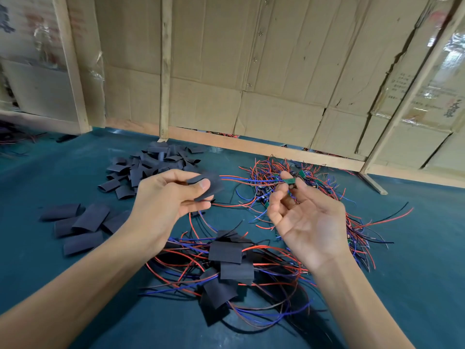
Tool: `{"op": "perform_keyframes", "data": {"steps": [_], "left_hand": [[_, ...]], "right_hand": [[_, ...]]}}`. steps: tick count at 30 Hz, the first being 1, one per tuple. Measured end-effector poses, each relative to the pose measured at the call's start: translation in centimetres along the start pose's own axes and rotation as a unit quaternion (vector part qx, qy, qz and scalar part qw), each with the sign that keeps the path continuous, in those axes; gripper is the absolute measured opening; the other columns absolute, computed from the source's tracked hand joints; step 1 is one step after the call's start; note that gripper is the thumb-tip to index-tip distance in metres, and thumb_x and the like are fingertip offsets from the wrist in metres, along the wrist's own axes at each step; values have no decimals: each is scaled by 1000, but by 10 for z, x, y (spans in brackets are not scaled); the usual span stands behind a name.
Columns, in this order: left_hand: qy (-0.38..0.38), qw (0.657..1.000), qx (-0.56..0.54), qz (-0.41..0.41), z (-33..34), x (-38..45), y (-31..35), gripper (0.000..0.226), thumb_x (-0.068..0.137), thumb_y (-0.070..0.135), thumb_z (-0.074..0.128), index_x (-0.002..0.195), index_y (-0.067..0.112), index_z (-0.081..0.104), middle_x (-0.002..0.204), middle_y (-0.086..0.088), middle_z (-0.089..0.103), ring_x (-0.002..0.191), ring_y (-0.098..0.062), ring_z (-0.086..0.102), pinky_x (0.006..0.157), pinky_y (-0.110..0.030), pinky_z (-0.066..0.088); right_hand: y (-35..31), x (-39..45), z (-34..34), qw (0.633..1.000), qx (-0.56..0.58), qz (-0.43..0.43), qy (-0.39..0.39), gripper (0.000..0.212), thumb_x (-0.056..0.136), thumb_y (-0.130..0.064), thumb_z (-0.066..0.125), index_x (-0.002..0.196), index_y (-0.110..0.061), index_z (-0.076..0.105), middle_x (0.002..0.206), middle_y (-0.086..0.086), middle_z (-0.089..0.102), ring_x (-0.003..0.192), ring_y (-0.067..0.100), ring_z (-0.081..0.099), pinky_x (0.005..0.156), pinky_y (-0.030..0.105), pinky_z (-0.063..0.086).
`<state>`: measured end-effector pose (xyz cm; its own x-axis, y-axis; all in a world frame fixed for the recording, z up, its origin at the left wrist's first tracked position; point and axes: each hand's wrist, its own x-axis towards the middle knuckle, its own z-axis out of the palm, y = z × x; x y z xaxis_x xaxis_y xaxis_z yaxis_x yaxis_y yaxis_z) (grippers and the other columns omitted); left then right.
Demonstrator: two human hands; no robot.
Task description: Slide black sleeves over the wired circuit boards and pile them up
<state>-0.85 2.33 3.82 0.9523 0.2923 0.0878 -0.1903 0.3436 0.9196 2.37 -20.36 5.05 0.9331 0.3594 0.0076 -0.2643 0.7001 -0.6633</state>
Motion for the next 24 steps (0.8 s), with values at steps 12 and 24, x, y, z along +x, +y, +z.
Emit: {"op": "perform_keyframes", "data": {"steps": [12, 24], "left_hand": [[-113, 968, 215, 65, -3, 0, 2, 21, 73, 24, 84, 94, 23, 78, 82, -7, 77, 80, -27, 72, 81, -34, 58], [-162, 800, 552, 171, -4, -6, -6, 24, 84, 48, 72, 105, 37, 70, 101, 18, 73, 97, 8, 64, 85, -13, 45]], "right_hand": [[15, 4, -1, 991, -116, -45, 51, 13, 79, -31, 76, 77, -18, 74, 72, 3, 63, 60, 14, 62, 57, 26, 55], [24, -3, 4, 951, -308, -21, -13, 22, 67, -23, 81, 83, -7, 80, 78, 17, 71, 67, 24, 71, 54, 28, 57]]}}
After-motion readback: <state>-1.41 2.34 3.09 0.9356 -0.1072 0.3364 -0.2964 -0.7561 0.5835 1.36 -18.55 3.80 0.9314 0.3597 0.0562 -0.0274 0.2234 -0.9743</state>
